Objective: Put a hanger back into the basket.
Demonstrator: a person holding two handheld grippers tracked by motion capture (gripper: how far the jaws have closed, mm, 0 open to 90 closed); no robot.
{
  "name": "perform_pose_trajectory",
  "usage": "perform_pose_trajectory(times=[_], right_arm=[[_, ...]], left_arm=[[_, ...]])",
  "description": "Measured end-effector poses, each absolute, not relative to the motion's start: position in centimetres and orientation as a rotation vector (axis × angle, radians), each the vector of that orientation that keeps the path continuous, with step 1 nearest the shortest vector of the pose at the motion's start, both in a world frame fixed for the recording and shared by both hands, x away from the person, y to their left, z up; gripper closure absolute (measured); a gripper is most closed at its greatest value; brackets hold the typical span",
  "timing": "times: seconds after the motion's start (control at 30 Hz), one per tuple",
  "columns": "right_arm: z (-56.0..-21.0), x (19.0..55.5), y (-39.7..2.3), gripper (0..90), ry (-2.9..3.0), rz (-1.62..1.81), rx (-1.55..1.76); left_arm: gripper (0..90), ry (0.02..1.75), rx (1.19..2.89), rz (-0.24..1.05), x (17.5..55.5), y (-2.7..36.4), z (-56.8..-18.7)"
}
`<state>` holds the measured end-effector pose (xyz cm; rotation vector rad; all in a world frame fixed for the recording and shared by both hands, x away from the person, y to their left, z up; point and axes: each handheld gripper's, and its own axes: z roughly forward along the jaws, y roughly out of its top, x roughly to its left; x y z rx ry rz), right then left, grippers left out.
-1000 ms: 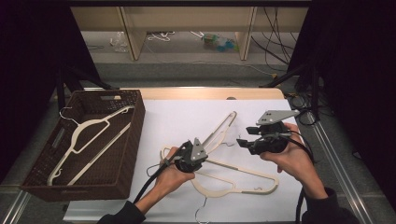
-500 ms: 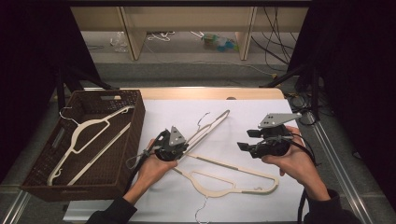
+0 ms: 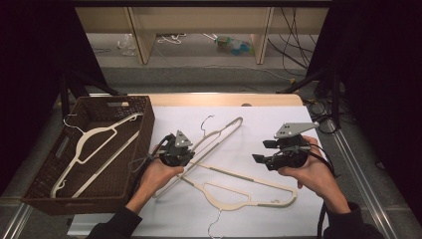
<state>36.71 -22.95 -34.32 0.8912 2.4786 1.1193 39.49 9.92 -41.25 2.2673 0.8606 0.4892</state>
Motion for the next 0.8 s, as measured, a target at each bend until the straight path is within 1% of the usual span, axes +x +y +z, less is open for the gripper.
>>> perform_pose_trajectory(times=[0.07, 0.1, 0.2, 0.3, 0.33, 0.37, 0.67, 0.8], right_arm=[[-34.4, 36.8, -22.9, 40.4, 2.486, 1.121, 0.887], [-34.5, 36.8, -22.9, 40.4, 2.486, 1.122, 0.879], [-34.6, 36.7, -22.7, 40.4, 2.49, 1.116, 0.887], [-34.6, 36.8, -22.7, 40.4, 2.499, 1.119, 0.874], [-34.6, 36.8, -22.7, 40.4, 2.496, 1.118, 0.878], [-34.6, 36.8, -22.8, 40.4, 2.495, 1.121, 0.87], [-34.7, 37.0, -23.0, 40.4, 2.464, 1.142, 0.884], [-34.4, 36.8, -23.2, 40.4, 2.483, 1.128, 0.893]], left_arm=[[86.5, 0.849, 2.308, 0.483, 39.6, 9.9, -40.9], [86.4, 0.859, 2.295, 0.486, 39.5, 9.8, -41.0], [87.0, 0.81, 2.342, 0.51, 39.5, 9.7, -40.9], [87.0, 0.796, 2.335, 0.533, 39.5, 9.9, -40.7], [87.0, 0.807, 2.312, 0.514, 39.5, 9.8, -40.8], [87.1, 0.796, 2.331, 0.523, 39.6, 10.0, -40.7], [87.2, 0.841, 2.225, 0.463, 40.2, 10.5, -40.1], [87.2, 0.846, 2.175, 0.45, 40.2, 11.0, -38.5]])
